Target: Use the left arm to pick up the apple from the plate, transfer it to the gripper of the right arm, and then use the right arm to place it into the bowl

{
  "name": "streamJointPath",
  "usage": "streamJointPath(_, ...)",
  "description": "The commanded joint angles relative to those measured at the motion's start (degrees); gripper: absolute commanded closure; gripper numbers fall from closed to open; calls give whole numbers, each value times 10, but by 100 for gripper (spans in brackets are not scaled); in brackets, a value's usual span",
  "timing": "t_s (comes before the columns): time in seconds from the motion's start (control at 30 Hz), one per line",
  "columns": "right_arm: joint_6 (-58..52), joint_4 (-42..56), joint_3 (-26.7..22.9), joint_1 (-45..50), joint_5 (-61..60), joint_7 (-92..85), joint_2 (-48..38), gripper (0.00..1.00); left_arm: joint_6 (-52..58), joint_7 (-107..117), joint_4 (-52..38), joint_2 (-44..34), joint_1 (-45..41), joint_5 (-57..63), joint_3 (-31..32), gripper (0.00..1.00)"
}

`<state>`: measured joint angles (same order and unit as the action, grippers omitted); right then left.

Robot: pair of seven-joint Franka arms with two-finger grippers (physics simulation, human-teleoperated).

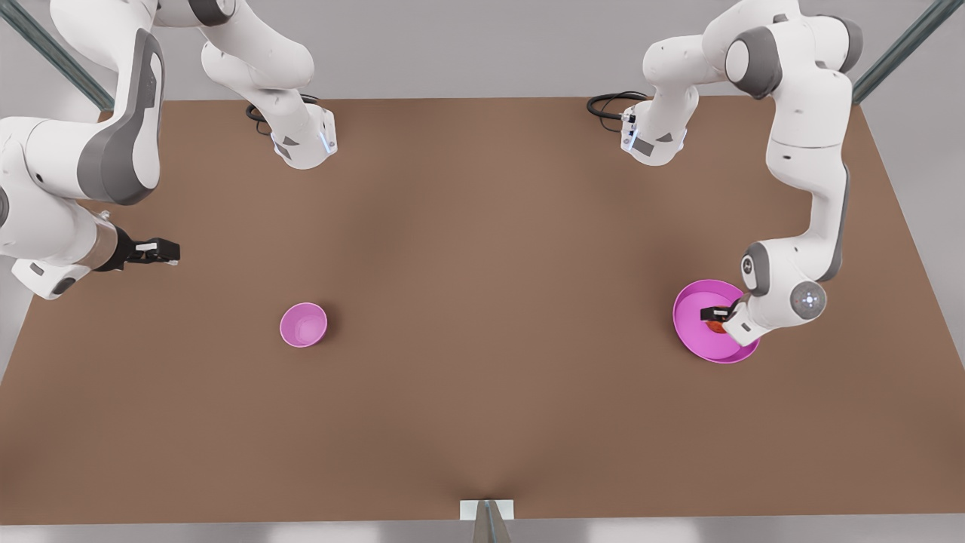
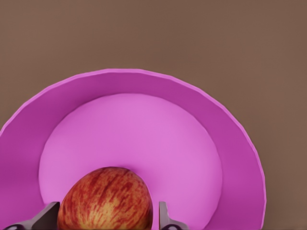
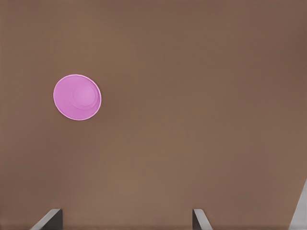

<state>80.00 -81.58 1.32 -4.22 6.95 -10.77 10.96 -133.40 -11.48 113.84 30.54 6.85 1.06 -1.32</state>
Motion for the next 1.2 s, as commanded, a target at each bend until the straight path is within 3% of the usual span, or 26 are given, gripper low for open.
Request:
streamJointPath(0.0, 0, 0, 0, 0, 0, -8, -1, 0, -3, -43, 0, 4, 0, 1, 0, 0)
streamJointPath(0.17, 0, -1, 0, 0, 0, -9, 0, 0, -2, -43, 0, 4, 0, 0, 0, 0)
streamJointPath(0.23, 0, -1, 0, 0, 0, -9, 2, 0, -2, -43, -1, 4, 0, 0, 1, 15)
streamJointPath(0.53, 0, -2, 0, 0, 1, -9, 5, 0, -20, -42, -3, 8, -1, 1, 2, 15)
streamJointPath(0.8, 1, -6, 0, 0, 1, -9, 6, 0, -14, -42, -5, 7, -2, 0, 4, 22)
streamJointPath(0.87, 1, -6, 0, 0, 1, -9, 6, 0, 19, -38, -6, -14, -8, -48, 6, 22)
streamJointPath(0.9, 1, -5, 0, 0, 1, -9, 6, 0, 77, -36, -29, -20, -20, -90, 17, 22)
streamJointPath(1.0, 1, 18, 1, 9, -6, -3, 37, 0, 353, 53, -242, -5, -25, -141, 66, 22)
streamJointPath(1.03, 4, 40, 6, 32, -16, -9, 61, 0, 382, 82, -288, 9, -26, -158, 94, 22)
streamJointPath(1.1, 37, 78, 17, 33, -104, -147, 121, 0, 416, 188, -395, 86, -28, -273, 206, 22)
streamJointPath(1.17, 37, 75, 21, 33, -286, -229, 183, 0, 411, 313, -470, 188, -29, -379, 317, 22)
